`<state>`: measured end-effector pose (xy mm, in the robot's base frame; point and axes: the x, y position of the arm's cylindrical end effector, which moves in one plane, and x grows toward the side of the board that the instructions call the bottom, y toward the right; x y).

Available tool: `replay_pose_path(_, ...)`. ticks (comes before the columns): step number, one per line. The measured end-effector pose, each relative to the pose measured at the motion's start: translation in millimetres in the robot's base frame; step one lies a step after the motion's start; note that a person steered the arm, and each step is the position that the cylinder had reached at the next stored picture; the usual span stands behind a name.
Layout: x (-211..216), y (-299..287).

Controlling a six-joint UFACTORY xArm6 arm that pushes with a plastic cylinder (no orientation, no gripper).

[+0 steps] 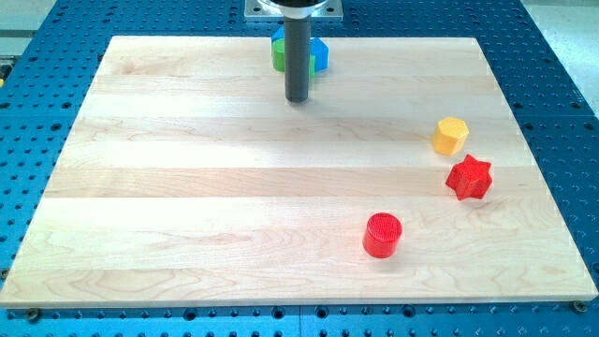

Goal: Move the red star slightly up

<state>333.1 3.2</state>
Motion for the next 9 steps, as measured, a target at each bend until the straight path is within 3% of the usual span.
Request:
replay_pose_path(1,14,37)
replay_pose_path(4,19,53)
replay_pose_path(5,36,121)
replay_pose_path(6,78,121)
replay_pose_path(7,174,155)
replay_pose_path(8,218,184)
replay_pose_path(9,180,214)
